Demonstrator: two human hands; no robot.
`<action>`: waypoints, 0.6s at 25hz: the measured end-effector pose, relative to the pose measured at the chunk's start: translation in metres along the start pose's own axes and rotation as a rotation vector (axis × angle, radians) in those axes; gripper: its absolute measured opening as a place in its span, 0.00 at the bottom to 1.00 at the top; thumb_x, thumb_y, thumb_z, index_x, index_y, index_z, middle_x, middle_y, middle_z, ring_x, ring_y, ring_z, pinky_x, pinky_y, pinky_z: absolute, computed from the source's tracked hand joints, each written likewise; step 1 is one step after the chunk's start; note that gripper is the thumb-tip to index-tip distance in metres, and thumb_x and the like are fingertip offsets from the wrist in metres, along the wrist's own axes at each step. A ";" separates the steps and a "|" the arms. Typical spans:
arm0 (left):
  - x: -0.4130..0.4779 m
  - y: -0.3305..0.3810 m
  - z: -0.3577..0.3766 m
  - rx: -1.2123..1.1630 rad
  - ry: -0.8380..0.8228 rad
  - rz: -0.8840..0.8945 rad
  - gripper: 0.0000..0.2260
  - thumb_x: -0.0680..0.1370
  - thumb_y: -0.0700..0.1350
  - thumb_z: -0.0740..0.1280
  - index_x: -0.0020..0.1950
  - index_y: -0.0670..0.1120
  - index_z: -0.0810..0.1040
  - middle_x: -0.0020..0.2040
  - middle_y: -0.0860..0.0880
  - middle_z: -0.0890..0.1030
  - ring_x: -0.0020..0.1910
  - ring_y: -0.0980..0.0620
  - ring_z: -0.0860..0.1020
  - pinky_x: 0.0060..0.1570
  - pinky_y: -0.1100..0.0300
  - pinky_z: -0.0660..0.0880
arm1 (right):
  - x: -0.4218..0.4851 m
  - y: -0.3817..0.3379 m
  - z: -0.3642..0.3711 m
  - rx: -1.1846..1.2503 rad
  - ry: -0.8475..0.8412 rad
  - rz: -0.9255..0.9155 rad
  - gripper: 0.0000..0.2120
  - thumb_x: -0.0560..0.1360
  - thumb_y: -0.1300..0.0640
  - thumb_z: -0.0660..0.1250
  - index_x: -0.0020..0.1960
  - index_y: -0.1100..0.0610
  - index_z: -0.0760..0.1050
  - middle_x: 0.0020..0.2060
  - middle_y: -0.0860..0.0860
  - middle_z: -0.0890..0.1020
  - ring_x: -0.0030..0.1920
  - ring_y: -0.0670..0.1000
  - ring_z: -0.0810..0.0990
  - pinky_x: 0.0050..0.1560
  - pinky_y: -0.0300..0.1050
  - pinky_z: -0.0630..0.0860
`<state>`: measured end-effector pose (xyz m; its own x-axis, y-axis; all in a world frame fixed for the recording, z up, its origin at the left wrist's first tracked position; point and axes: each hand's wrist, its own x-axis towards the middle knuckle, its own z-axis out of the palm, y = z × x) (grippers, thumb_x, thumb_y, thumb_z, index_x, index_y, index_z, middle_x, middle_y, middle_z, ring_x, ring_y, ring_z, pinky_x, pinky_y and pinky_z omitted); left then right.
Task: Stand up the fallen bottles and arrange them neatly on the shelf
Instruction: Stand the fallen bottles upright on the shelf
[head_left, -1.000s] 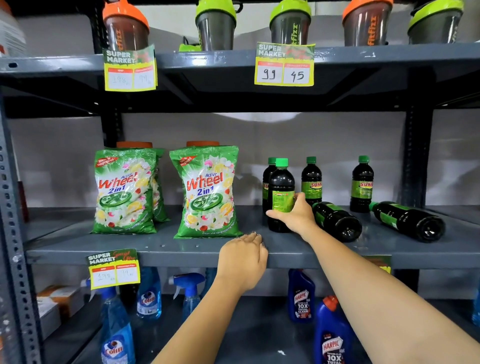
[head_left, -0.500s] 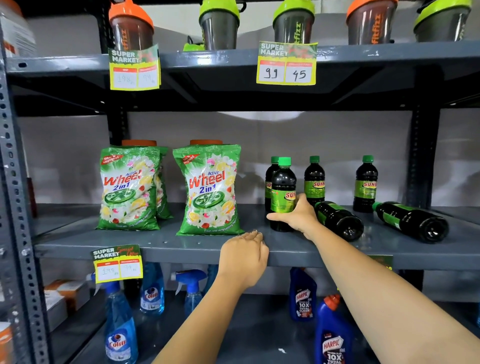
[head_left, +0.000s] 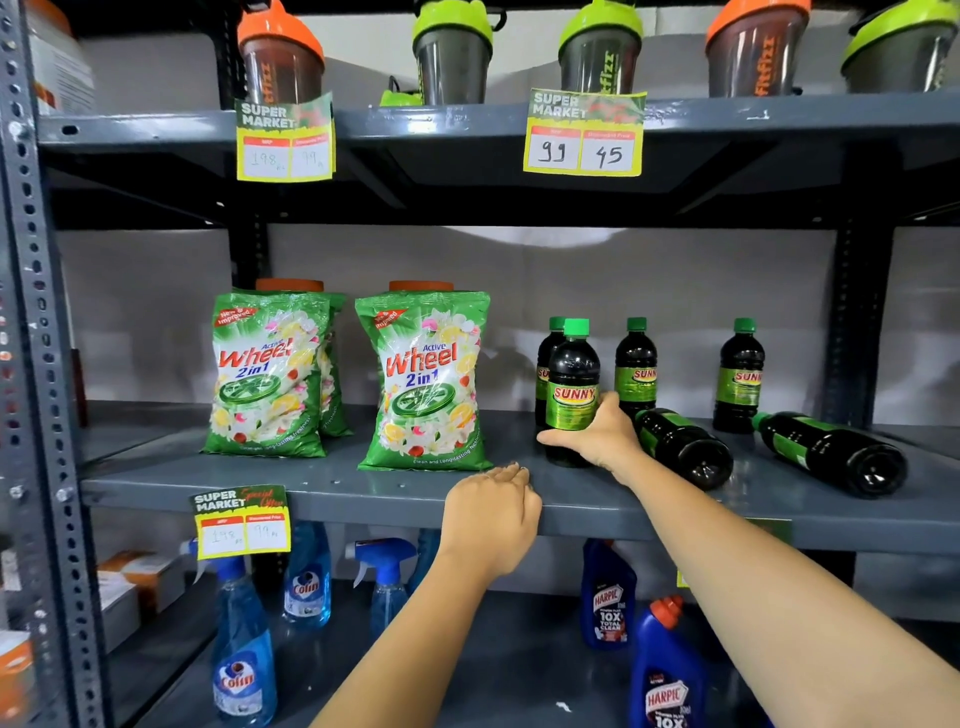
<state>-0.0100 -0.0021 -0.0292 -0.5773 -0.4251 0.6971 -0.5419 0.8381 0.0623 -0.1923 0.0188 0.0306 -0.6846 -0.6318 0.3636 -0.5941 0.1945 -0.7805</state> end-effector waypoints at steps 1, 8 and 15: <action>0.000 0.000 0.000 0.002 -0.001 0.000 0.33 0.73 0.54 0.38 0.64 0.45 0.76 0.65 0.46 0.77 0.65 0.50 0.74 0.61 0.58 0.70 | 0.000 -0.001 0.000 -0.022 0.008 0.005 0.49 0.55 0.43 0.82 0.66 0.59 0.60 0.60 0.55 0.76 0.59 0.59 0.77 0.57 0.56 0.76; 0.000 0.000 0.000 0.018 -0.013 -0.016 0.33 0.73 0.53 0.39 0.65 0.45 0.76 0.65 0.47 0.76 0.65 0.51 0.74 0.60 0.59 0.70 | 0.004 0.003 -0.002 0.136 -0.078 -0.014 0.46 0.57 0.48 0.82 0.69 0.54 0.64 0.62 0.53 0.77 0.61 0.54 0.76 0.61 0.51 0.74; -0.001 0.001 -0.002 0.046 -0.041 -0.017 0.28 0.76 0.51 0.42 0.67 0.46 0.73 0.68 0.49 0.74 0.67 0.53 0.71 0.61 0.60 0.68 | -0.023 0.001 -0.010 0.195 -0.106 -0.079 0.40 0.59 0.50 0.82 0.65 0.53 0.67 0.60 0.51 0.78 0.58 0.52 0.76 0.57 0.46 0.73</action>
<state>-0.0088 -0.0001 -0.0280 -0.5917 -0.4535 0.6665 -0.5790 0.8143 0.0400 -0.1813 0.0413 0.0268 -0.5850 -0.7167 0.3796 -0.5437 -0.0007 -0.8393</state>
